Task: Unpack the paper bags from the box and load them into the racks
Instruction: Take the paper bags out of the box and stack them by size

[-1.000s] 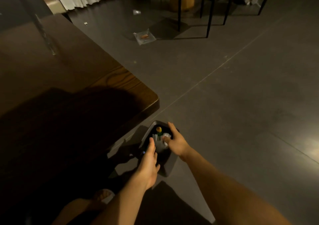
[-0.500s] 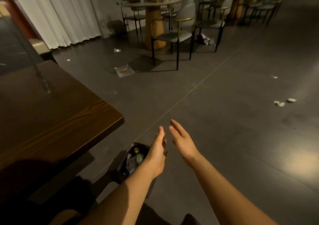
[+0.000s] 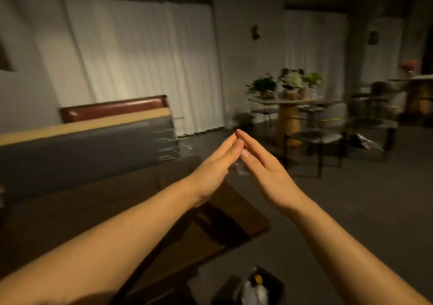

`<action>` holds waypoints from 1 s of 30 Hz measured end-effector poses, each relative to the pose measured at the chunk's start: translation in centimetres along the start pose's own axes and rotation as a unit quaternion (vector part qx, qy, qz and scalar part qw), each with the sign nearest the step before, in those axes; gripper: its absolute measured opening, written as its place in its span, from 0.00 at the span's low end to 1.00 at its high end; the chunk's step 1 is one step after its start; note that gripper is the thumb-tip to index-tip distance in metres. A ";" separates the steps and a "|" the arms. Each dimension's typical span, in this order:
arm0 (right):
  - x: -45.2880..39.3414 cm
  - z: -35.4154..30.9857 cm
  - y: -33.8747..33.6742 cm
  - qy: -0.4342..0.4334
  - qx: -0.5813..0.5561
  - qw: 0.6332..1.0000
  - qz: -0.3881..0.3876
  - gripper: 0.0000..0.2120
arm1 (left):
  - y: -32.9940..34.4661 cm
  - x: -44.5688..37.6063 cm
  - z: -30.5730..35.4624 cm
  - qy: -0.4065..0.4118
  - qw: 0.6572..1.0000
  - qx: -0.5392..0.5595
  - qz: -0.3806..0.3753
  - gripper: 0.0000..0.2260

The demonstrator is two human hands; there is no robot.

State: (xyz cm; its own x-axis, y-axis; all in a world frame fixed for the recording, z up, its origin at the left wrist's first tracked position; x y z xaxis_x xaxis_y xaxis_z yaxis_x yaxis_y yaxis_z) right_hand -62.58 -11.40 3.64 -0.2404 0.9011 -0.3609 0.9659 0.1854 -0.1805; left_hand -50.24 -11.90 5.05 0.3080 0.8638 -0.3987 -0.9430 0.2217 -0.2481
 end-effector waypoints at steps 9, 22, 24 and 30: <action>-7.8 -14.6 28.4 -0.147 0.050 0.960 -0.234 0.22 | -31.9 16.9 12.2 -0.040 0.880 -0.421 0.214 0.16; -12.6 -23.9 64.2 -0.287 0.392 0.751 -0.447 0.24 | -61.4 38.7 11.1 -0.534 0.692 -0.429 0.229 0.35; -13.4 -22.7 66.4 -0.273 0.488 0.671 -0.487 0.22 | -63.3 39.0 8.1 -0.591 0.682 -0.382 0.197 0.45; -15.7 -21.1 69.0 -0.300 0.490 0.663 -0.480 0.09 | -65.4 39.9 1.9 -0.656 0.710 -0.251 0.057 0.21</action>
State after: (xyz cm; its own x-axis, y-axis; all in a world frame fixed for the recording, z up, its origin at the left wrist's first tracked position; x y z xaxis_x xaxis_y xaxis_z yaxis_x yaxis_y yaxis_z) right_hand 9.88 -4.49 16.20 -0.9782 0.1795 0.1043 -0.1148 -0.0490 -0.9922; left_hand 23.51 8.99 7.06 -0.4591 0.6136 0.6424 -0.6878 0.2121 -0.6942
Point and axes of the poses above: each hand's wrist, its own x-axis away from the middle knuckle, its own y-axis out of the palm, z = x × y, the point moved 4 cm from there along -x, towards the middle knuckle, and after that the axes turned 10 degrees about y, right-handed, at the moved point
